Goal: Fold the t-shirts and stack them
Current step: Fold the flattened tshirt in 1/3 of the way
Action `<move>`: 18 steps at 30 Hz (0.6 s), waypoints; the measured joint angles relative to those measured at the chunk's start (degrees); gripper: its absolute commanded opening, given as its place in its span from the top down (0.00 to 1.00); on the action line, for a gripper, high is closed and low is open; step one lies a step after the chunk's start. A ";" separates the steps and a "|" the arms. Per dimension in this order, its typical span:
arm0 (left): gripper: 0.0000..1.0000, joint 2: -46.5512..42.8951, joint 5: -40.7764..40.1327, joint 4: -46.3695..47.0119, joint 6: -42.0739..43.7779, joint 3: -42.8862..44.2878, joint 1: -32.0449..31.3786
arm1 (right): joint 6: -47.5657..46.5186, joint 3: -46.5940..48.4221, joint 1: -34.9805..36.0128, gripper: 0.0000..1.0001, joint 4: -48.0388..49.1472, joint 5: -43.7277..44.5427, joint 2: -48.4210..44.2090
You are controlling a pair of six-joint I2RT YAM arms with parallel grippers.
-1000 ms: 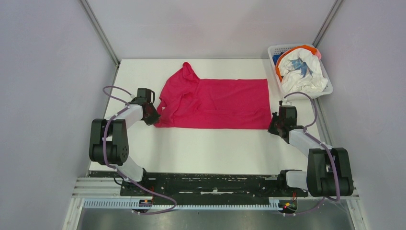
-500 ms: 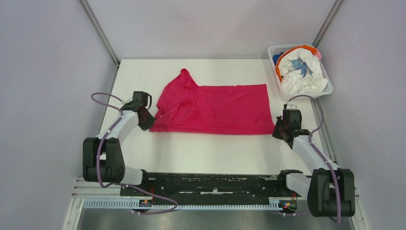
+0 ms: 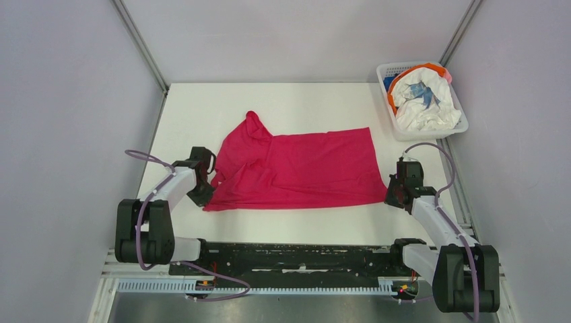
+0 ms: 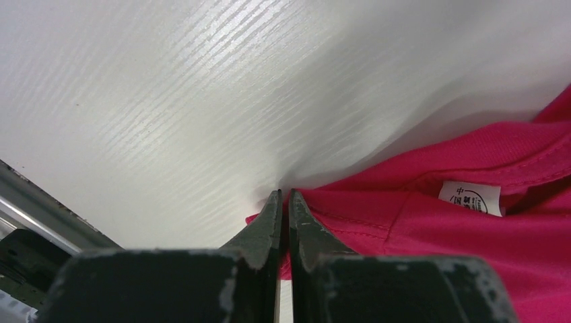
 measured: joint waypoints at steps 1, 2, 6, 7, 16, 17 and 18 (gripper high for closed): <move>0.92 -0.04 -0.31 -0.11 -0.02 0.00 0.00 | 0.02 0.00 0.00 1.00 -0.35 0.26 -0.28; 0.92 -0.22 -0.70 -0.31 -0.07 0.00 0.00 | 0.00 0.00 0.00 1.00 -0.63 0.42 -0.57; 0.89 -2.12 -1.81 -0.94 -0.50 0.00 -0.07 | -0.02 0.00 0.02 1.00 -1.22 0.39 -1.97; 0.88 -2.80 -1.86 -0.98 -0.57 0.00 -0.11 | -0.02 0.00 0.00 1.00 -1.22 0.26 -2.03; 0.36 -5.01 -1.36 -0.59 -0.63 -2.51 -1.57 | 0.63 -2.36 -0.35 0.36 0.46 -3.52 -3.67; 0.26 -5.68 -1.29 -0.83 -0.76 -2.93 -1.64 | 1.07 -2.38 -0.35 0.22 0.37 -3.78 -4.02; 0.21 -6.56 -1.27 -1.11 -1.03 -3.10 -1.68 | 0.68 -2.38 -0.33 0.11 0.37 -4.02 -4.52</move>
